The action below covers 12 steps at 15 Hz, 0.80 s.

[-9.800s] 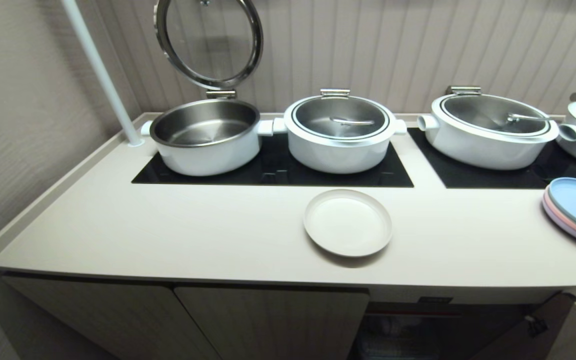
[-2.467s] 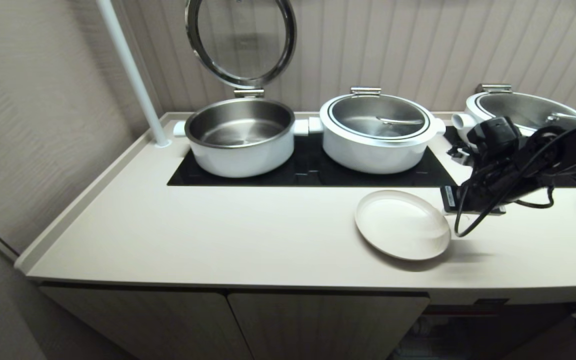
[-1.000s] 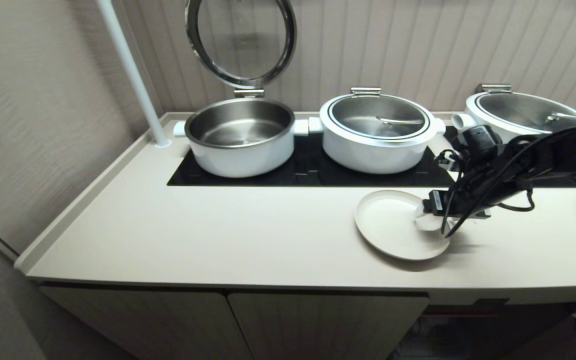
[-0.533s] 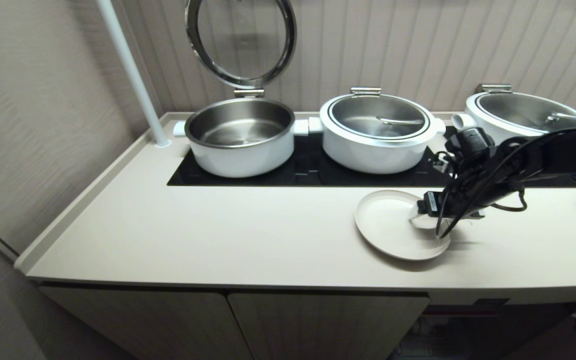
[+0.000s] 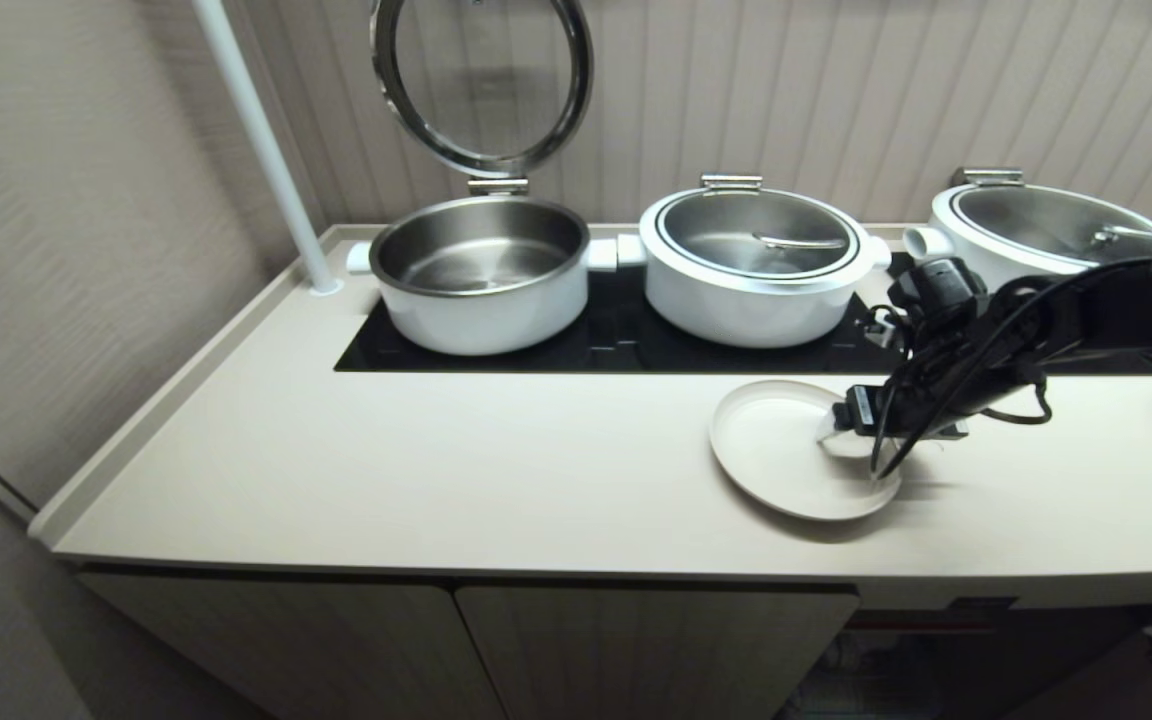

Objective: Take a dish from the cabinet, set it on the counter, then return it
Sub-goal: Pick up the plate from the table

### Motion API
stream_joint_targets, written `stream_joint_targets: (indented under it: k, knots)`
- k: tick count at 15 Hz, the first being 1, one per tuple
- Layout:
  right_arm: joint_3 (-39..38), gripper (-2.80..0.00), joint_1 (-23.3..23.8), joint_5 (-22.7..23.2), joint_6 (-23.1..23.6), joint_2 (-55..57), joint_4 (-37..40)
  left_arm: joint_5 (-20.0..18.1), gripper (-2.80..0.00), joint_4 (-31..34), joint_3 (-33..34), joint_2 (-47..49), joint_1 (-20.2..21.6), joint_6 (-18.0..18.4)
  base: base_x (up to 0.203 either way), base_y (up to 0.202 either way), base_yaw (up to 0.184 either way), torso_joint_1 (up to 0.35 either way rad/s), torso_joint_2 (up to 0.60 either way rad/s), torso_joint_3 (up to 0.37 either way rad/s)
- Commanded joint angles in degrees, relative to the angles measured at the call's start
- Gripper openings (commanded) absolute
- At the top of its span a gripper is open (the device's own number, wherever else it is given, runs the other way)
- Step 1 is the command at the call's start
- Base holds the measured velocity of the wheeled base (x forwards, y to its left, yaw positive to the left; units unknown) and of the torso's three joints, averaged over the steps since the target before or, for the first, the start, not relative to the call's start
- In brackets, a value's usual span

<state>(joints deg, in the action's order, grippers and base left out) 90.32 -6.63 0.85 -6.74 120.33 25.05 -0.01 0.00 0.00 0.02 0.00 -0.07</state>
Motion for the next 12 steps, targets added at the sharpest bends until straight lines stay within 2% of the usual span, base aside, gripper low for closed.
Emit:
stream_joint_targets:
  k: [1, 4, 5, 12]
  knots:
    - [-0.06, 0.0, 0.04, 0.03, -0.03, -0.01, 0.17, 0.01, -2.8, 0.0, 0.0, -0.02, 0.0, -0.01, 0.0, 0.0, 0.0, 0.0, 0.0, 0.0]
    - [-0.14, 0.0, -0.05, -0.06, -0.03, -0.01, 0.17, 0.01, -2.8, 0.0, 0.0, -0.02, 0.0, -0.01, 0.0, 0.0, 0.0, 0.0, 0.0, 0.0]
    - [-0.14, -2.8, 0.03, 0.0, -0.03, -0.01, 0.17, 0.01, -2.8, 0.0, 0.0, -0.02, 0.0, -0.01, 0.0, 0.0, 0.0, 0.0, 0.0, 0.0]
    - [-0.06, -2.8, 0.04, -0.15, -0.2, 0.34, 0.17, 0.01, -2.8, 0.0, 0.0, -0.02, 0.0, -0.01, 0.0, 0.0, 0.0, 0.0, 0.0, 0.0]
